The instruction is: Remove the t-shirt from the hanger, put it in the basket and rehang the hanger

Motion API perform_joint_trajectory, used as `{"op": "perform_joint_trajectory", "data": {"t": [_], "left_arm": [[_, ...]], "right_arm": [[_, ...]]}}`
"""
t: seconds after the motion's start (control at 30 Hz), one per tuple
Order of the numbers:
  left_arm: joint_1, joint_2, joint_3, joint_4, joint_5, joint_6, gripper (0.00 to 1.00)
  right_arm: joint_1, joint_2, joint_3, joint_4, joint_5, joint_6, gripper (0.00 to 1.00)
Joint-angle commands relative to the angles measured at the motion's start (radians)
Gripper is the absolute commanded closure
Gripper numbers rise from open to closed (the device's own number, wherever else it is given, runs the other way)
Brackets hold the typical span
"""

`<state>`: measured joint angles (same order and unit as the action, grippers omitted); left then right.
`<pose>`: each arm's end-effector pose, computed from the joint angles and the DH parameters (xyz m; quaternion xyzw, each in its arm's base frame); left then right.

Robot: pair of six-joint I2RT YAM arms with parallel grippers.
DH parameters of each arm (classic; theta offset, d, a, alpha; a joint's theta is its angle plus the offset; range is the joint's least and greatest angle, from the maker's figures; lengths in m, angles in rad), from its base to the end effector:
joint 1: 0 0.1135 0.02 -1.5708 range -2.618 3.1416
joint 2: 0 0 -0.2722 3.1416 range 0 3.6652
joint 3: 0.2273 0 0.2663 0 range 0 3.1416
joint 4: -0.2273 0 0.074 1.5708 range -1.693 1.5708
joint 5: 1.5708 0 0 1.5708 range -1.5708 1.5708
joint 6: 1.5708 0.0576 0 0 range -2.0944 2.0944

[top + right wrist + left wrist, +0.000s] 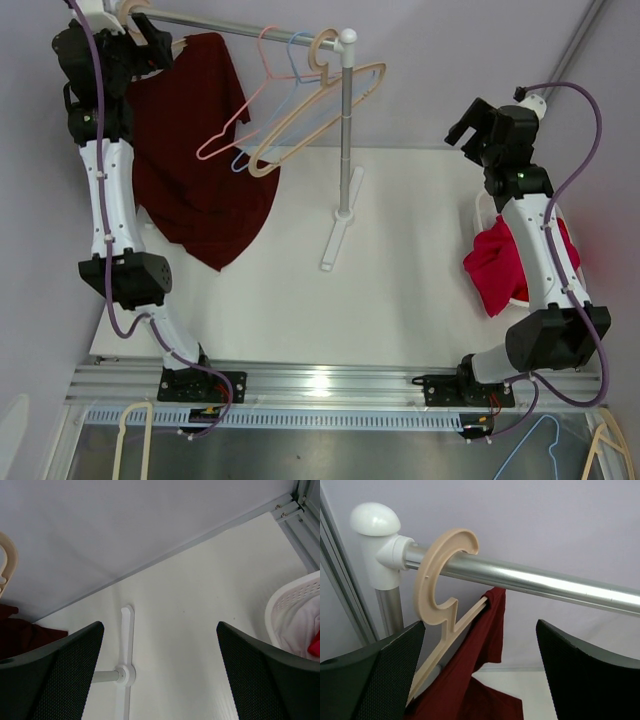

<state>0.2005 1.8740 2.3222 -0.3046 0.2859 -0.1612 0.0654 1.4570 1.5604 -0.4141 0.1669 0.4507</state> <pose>0.4315 0.0711 0.5583 -0.0106 0.6567 -0.0785 0.7500 0.3653 0.0143 0.4304 0.2024 0.7809 0.0847 0.5849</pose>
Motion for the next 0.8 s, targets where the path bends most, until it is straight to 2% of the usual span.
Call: {"op": "perform_joint_trajectory", "data": {"t": [0.0, 0.13, 0.2, 0.3, 0.47, 0.57, 0.6, 0.7, 0.77], "left_arm": [[0.005, 0.014, 0.066, 0.039, -0.021, 0.035, 0.04], [0.008, 0.039, 0.062, 0.070, -0.037, 0.031, 0.10], [0.010, 0.047, 0.060, 0.085, -0.036, 0.031, 0.17], [0.010, 0.062, 0.066, 0.101, -0.044, 0.026, 0.39], [0.010, 0.083, 0.071, 0.125, -0.044, 0.022, 0.45], [0.010, 0.088, 0.071, 0.142, -0.021, 0.014, 0.54], [0.010, 0.088, 0.072, 0.147, -0.018, 0.011, 0.61], [0.010, 0.088, 0.071, 0.154, -0.008, 0.005, 0.73], [0.010, 0.088, 0.074, 0.157, -0.002, 0.002, 0.78]], "right_arm": [[0.017, 0.011, 0.038, 0.017, 0.000, -0.014, 0.01], [0.031, 0.025, 0.047, 0.017, 0.005, -0.020, 0.01], [0.042, 0.031, 0.055, 0.014, 0.013, -0.023, 0.00], [0.047, 0.036, 0.058, 0.017, 0.023, -0.026, 0.01], [0.054, 0.037, 0.059, 0.015, 0.026, -0.029, 0.01], [0.059, 0.039, 0.058, 0.017, 0.034, -0.030, 0.01], [0.056, 0.040, 0.059, 0.017, 0.034, -0.030, 0.00], [0.063, 0.043, 0.063, 0.014, 0.036, -0.035, 0.01], [0.065, 0.043, 0.059, 0.012, 0.037, -0.035, 0.01]]}}
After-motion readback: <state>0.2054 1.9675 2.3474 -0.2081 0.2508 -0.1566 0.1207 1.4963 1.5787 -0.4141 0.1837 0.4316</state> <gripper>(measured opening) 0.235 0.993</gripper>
